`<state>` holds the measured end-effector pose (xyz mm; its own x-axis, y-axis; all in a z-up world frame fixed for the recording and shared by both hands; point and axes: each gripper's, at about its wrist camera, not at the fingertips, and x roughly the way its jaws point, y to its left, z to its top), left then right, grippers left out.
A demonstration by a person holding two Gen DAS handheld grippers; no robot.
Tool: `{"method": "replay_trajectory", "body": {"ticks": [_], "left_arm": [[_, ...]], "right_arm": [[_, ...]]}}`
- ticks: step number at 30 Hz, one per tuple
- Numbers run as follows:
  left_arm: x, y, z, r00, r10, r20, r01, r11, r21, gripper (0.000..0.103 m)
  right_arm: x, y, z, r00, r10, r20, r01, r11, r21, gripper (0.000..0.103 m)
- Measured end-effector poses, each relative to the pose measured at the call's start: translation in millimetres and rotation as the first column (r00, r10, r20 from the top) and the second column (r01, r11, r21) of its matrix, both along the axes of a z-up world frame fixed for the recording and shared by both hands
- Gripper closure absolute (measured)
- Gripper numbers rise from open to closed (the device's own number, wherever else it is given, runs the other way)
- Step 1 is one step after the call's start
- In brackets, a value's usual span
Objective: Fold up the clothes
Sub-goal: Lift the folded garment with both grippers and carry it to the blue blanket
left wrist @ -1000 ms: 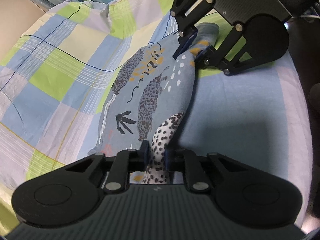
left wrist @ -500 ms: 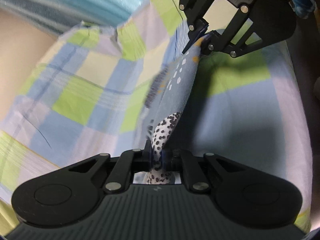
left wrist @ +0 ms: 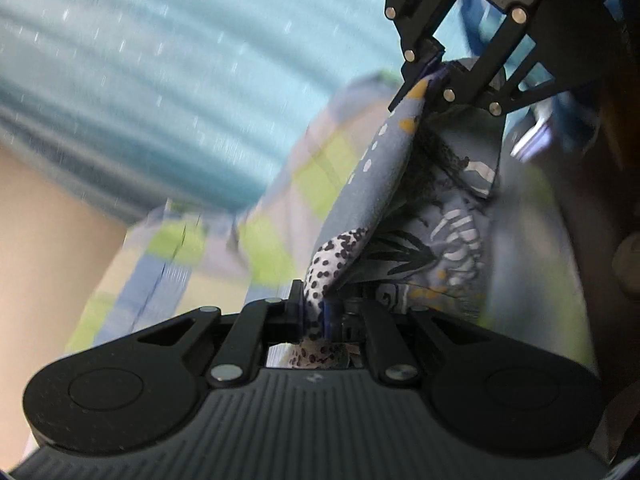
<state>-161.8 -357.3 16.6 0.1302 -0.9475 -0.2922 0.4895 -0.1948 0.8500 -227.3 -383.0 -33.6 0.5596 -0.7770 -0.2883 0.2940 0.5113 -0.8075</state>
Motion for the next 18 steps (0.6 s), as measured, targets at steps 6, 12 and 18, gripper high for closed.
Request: {"method": "replay_trajectory", "body": {"ticks": [6, 12, 18], "left_arm": [[-85.4, -10.9, 21.8, 0.974, -0.228, -0.011, 0.227, 0.973, -0.039, 0.096], [-182.4, -30.6, 40.2, 0.891, -0.454, -0.004, 0.453, 0.889, -0.063, 0.096], [-283.4, -70.6, 55.9, 0.78, -0.626, -0.007, 0.624, 0.778, -0.068, 0.096]], "right_arm": [[-92.0, 23.8, 25.4, 0.983, -0.183, 0.014, 0.184, 0.982, -0.032, 0.099], [-190.5, 47.7, 44.1, 0.92, -0.393, 0.015, 0.393, 0.918, -0.048, 0.099], [-287.3, 58.4, 65.7, 0.817, -0.576, 0.018, 0.577, 0.816, -0.048, 0.099]]}}
